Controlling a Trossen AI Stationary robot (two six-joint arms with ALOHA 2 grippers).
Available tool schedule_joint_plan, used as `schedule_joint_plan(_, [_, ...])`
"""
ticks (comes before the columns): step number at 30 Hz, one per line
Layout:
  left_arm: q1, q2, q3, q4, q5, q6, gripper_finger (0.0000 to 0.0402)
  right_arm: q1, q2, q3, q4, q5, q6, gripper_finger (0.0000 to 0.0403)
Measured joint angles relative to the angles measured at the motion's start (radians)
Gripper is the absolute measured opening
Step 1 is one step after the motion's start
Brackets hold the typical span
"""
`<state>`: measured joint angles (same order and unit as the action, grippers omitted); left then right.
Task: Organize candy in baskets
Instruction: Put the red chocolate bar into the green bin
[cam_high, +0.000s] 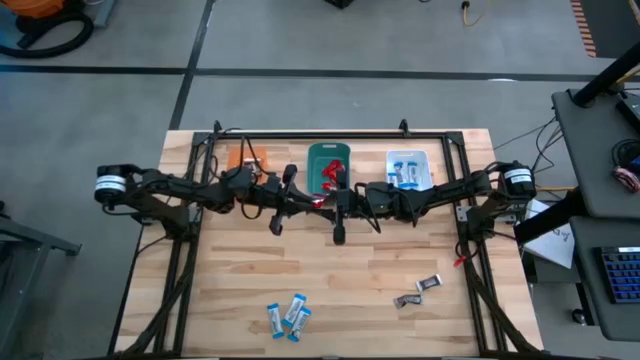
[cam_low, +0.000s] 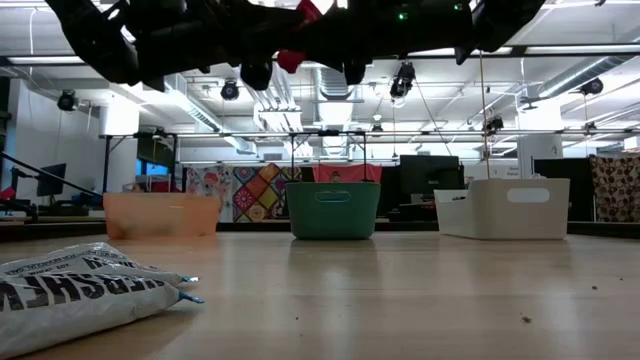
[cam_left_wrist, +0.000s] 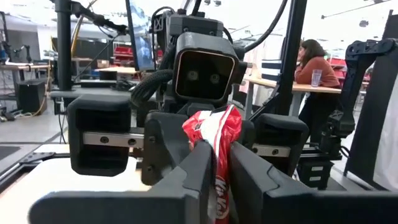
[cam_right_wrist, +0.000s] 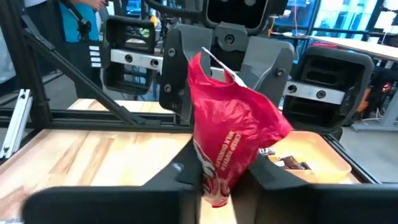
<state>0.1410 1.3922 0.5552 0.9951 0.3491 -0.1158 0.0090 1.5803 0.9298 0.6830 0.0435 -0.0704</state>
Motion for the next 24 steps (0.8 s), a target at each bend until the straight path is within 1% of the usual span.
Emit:
schedule_joint_plan(3, [0.004,-0.023,0.003,-0.053,0.0,0.007,0.005,0.0,0.0,0.0,-0.006,0.0,0.0,0.0024])
schedule_joint_plan(5, [0.012,-0.052,0.006,-0.117,0.0,0.019,0.0062,-0.001,0.0,0.0,-0.02,0.002,0.005,0.0024])
schedule_joint_plan(8, [0.027,-0.114,0.007,-0.242,-0.001,0.047,0.0081,-0.006,0.0,0.002,-0.055,0.009,0.026,0.0035])
schedule_joint_plan(10, [0.033,-0.165,0.008,-0.359,-0.036,0.066,0.0092,-0.014,0.0,0.006,-0.084,0.009,0.041,0.0043])
schedule_joint_plan(12, [0.034,-0.215,0.008,-0.478,-0.106,0.083,0.0101,-0.027,0.0,0.012,-0.119,0.016,0.053,0.0044])
schedule_joint_plan(14, [0.034,-0.274,0.01,-0.618,-0.18,0.087,0.0107,-0.044,0.0,0.013,-0.165,0.07,0.059,0.004])
schedule_joint_plan(17, [0.034,-0.351,0.053,-0.89,-0.271,0.067,0.0111,-0.076,0.0,0.013,-0.273,0.222,0.063,0.0033])
schedule_joint_plan(19, [0.031,-0.384,0.099,-1.069,-0.311,0.031,0.0112,-0.101,0.004,0.013,-0.349,0.317,0.094,0.0031])
schedule_joint_plan(20, [0.029,-0.395,0.119,-1.149,-0.313,0.008,0.0112,-0.115,0.006,0.013,-0.381,0.342,0.114,0.0031])
schedule_joint_plan(22, [0.024,-0.402,0.152,-1.272,-0.314,-0.027,0.0112,-0.143,0.016,0.012,-0.421,0.349,0.145,0.0032])
schedule_joint_plan(24, [0.016,-0.403,0.168,-1.347,-0.314,-0.055,0.0112,-0.162,0.031,0.012,-0.423,0.345,0.163,0.0035])
